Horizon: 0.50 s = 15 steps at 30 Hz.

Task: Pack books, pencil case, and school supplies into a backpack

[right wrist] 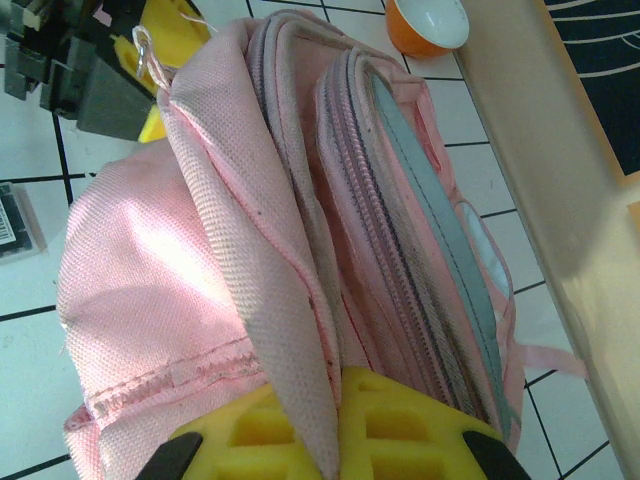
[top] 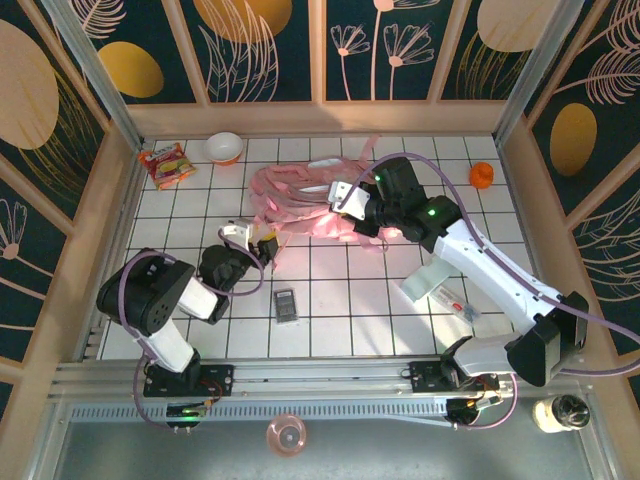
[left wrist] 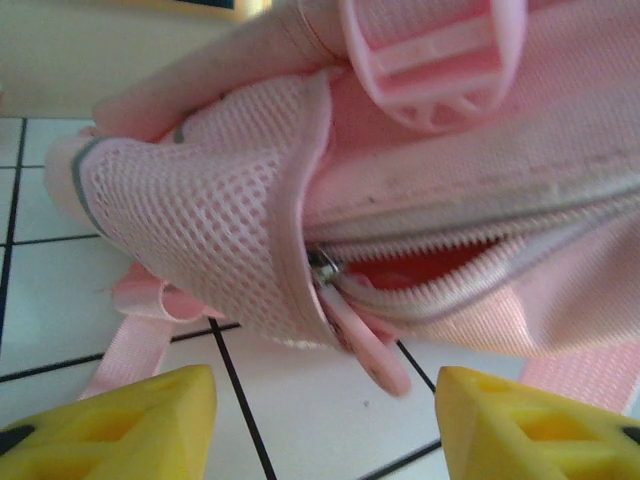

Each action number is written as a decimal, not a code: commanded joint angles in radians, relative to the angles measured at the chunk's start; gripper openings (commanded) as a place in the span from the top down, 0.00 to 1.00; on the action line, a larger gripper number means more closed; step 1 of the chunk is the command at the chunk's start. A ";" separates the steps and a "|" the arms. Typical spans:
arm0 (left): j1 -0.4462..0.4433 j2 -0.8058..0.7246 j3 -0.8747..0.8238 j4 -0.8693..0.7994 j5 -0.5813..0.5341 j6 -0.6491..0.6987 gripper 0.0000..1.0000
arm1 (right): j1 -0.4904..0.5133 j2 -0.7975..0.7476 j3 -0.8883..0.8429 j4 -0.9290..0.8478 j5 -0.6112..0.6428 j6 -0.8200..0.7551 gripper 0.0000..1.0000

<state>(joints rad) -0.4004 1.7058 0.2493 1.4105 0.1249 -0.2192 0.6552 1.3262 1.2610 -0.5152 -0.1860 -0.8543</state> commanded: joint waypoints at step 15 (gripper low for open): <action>-0.003 0.040 0.051 0.082 0.074 -0.089 1.00 | 0.027 -0.102 -0.050 0.213 0.006 0.105 1.00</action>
<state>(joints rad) -0.4004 1.7733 0.2874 1.4609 0.1375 -0.2840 0.6651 1.2816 1.2140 -0.4976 -0.1791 -0.8177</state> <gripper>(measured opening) 0.051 0.054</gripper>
